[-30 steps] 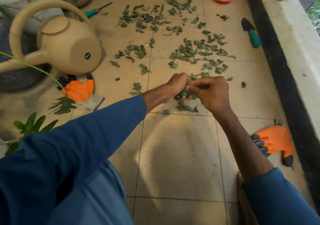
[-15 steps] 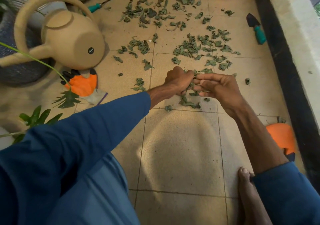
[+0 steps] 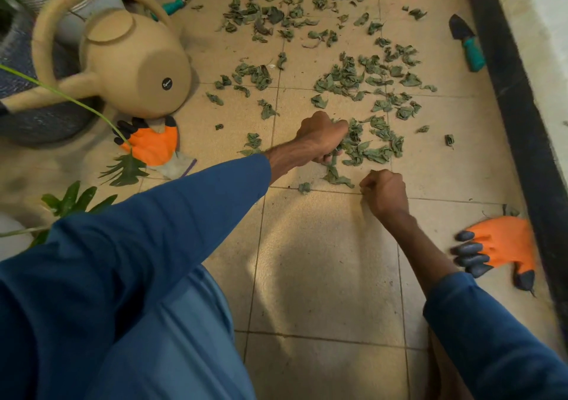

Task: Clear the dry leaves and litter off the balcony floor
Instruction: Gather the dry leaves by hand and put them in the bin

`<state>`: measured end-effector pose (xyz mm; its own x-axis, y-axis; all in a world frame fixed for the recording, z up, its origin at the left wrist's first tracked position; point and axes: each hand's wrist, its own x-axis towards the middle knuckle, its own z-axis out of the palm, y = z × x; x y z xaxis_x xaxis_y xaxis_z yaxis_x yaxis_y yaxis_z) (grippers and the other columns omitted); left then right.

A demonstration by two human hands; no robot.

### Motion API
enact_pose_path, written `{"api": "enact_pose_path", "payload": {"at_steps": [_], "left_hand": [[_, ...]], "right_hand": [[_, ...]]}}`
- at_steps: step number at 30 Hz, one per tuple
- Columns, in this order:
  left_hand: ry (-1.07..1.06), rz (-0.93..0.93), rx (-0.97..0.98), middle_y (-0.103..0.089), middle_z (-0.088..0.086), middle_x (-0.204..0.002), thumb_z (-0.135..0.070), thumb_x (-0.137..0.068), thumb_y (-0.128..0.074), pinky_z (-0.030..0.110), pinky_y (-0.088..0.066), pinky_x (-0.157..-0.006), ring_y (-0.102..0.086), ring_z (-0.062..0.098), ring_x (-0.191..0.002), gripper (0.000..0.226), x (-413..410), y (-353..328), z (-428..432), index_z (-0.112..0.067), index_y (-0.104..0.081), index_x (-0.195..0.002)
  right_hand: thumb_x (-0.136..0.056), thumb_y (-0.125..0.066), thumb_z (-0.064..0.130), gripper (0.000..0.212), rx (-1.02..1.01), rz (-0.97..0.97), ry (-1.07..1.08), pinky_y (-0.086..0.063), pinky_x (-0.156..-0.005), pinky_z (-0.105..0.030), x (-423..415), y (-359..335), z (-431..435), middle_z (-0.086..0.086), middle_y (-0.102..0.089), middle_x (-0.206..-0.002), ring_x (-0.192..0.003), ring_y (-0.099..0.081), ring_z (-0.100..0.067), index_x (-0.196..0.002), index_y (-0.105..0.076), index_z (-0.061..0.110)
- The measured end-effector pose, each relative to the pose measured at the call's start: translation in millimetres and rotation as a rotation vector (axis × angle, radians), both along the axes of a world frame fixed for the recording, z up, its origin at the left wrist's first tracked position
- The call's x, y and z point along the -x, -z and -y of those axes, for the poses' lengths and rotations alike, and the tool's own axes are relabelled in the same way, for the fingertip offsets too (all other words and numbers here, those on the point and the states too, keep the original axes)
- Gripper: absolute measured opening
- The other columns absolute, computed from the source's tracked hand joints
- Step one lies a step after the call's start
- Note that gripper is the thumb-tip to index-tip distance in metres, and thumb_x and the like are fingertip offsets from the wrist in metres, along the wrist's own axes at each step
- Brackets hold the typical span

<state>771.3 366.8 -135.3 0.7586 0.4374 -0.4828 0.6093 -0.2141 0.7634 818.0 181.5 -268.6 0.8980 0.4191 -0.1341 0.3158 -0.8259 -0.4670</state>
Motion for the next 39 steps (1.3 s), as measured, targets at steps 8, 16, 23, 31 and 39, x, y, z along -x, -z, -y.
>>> {"api": "enact_pose_path", "payload": {"at_steps": [8,16,23,31,39], "left_hand": [[0.009,0.006,0.048,-0.070,0.007,-0.069,-0.027,-0.102,-0.053,0.017,-0.037,-0.038,-0.050,0.013,-0.039,0.028,4,-1,-3,-0.007,-0.064,-0.087],[0.012,0.020,0.058,-0.071,0.008,-0.069,-0.025,-0.101,-0.052,0.018,-0.035,-0.037,-0.049,0.015,-0.040,0.025,6,-4,-3,-0.007,-0.064,-0.087],[0.016,0.016,0.063,-0.071,0.007,-0.068,-0.026,-0.099,-0.053,0.018,-0.036,-0.039,-0.049,0.015,-0.040,0.025,4,-4,-4,-0.007,-0.065,-0.089],[0.027,0.013,0.063,-0.070,0.006,-0.068,-0.027,-0.100,-0.053,0.018,-0.036,-0.036,-0.048,0.013,-0.038,0.027,2,1,-3,-0.006,-0.066,-0.092],[0.052,-0.009,0.057,-0.068,0.005,-0.065,-0.028,-0.101,-0.052,0.018,-0.036,-0.037,-0.049,0.014,-0.039,0.027,0,2,0,-0.006,-0.065,-0.093]], "right_hand": [[-0.084,-0.063,-0.011,0.026,0.023,-0.039,-0.091,-0.060,-0.076,-0.032,0,-4,2,-0.006,-0.076,-0.088,-0.076,-0.069,-0.019,-0.084,-0.079,0.010],[-0.082,-0.068,-0.009,0.023,-0.106,-0.047,-0.255,-0.047,-0.061,-0.008,2,-18,-30,-0.001,-0.073,-0.080,-0.070,-0.064,-0.011,-0.077,-0.079,0.011],[-0.086,-0.069,-0.001,0.021,0.065,-0.022,-0.204,-0.055,-0.065,-0.025,21,-9,-20,0.000,-0.077,-0.088,-0.073,-0.069,-0.015,-0.092,-0.080,0.016],[-0.091,-0.070,0.006,0.015,-0.125,-0.047,-0.082,-0.051,-0.062,-0.015,7,-15,29,-0.003,-0.076,-0.095,-0.073,-0.068,-0.013,-0.104,-0.078,0.010],[-0.085,-0.074,-0.001,0.015,-0.039,0.055,-0.137,-0.058,-0.074,-0.028,-39,-14,12,-0.008,-0.073,-0.103,-0.085,-0.066,-0.017,-0.093,-0.081,0.010]]}}
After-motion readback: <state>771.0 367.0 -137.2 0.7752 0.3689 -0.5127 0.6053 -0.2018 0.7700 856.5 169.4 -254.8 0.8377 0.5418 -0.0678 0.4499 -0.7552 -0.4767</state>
